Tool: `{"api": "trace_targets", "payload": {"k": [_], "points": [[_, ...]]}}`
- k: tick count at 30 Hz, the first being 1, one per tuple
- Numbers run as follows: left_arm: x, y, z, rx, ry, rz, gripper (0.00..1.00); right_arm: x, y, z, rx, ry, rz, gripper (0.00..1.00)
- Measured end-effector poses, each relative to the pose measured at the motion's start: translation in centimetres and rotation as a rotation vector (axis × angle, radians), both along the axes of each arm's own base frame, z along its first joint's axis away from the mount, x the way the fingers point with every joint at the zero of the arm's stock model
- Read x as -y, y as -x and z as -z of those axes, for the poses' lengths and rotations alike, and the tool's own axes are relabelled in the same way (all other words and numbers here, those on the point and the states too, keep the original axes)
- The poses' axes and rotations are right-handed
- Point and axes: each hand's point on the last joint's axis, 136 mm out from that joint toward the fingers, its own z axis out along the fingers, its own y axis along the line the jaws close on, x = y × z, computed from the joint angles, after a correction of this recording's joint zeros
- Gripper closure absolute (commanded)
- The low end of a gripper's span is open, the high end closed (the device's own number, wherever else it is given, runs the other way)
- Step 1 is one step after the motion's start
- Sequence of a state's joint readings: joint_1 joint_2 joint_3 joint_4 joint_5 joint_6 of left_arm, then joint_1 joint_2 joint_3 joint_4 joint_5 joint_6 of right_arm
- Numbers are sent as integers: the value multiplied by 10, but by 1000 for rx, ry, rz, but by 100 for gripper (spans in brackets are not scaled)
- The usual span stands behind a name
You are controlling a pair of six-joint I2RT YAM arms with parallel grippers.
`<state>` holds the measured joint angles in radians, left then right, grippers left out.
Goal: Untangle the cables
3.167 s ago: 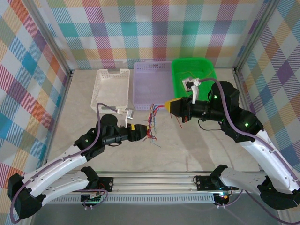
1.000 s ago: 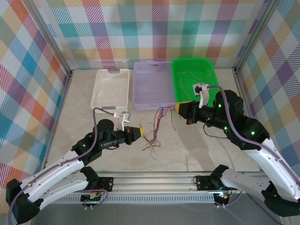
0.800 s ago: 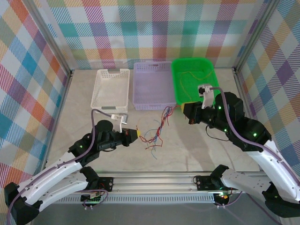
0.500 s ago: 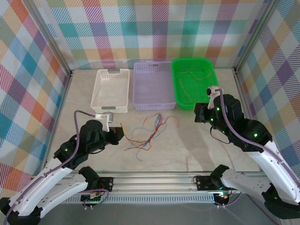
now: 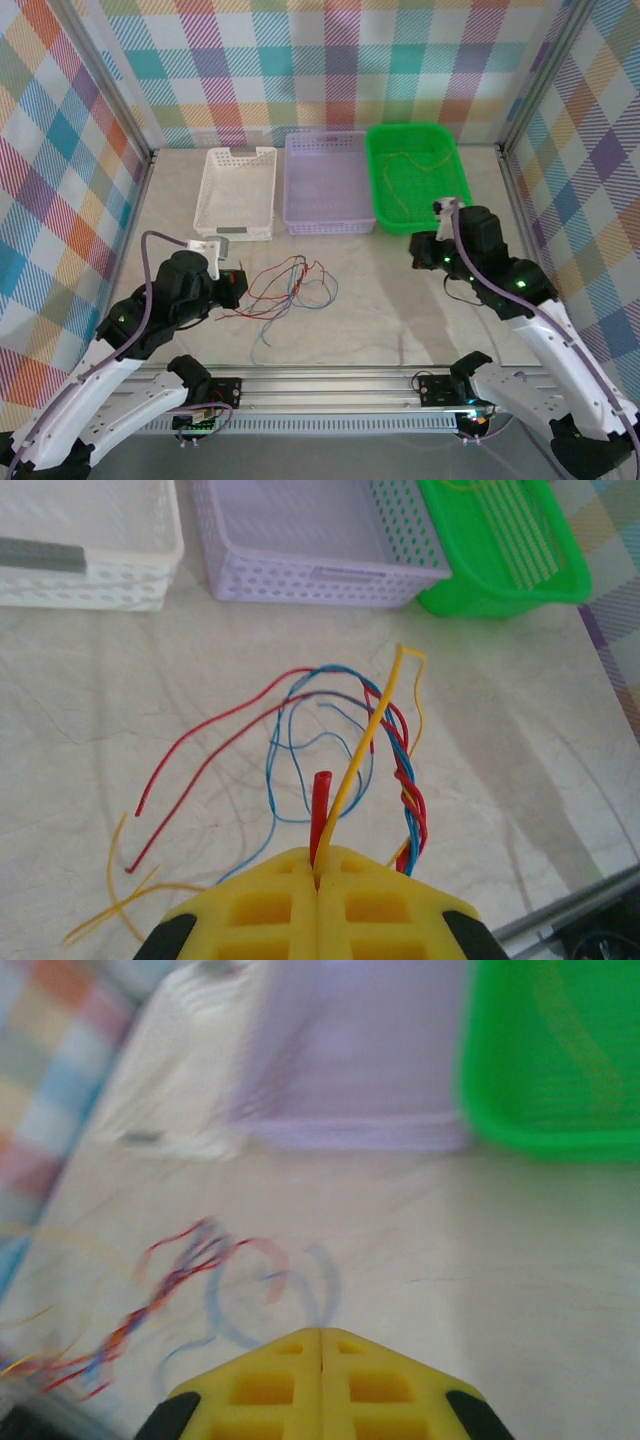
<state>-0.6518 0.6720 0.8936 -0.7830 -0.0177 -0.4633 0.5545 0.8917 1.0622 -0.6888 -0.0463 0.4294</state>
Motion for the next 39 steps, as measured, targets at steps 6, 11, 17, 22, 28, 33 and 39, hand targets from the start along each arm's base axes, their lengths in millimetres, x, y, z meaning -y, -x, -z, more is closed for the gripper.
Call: {"api": "trace_targets", "payload": {"k": [6,11,17,22,28,33,39], "points": [[38,-7,1,-35,78,127,100,-79,18,20,-2,-49,-332,34],[56,-8,2,-55,109,202,100,-102,8,21,74,-53,-410,30],[67,-8,-1,-54,137,254,100,-122,4,56,77,-7,-466,30],[72,-10,-3,-48,150,265,100,-135,5,83,51,36,-499,67],[71,-11,-4,-40,137,264,100,-128,-6,90,66,104,-423,100],[65,-10,-4,-15,101,266,100,-105,-19,87,89,171,-292,100],[63,-9,-8,7,101,267,92,-57,-34,66,87,132,-103,100]]}}
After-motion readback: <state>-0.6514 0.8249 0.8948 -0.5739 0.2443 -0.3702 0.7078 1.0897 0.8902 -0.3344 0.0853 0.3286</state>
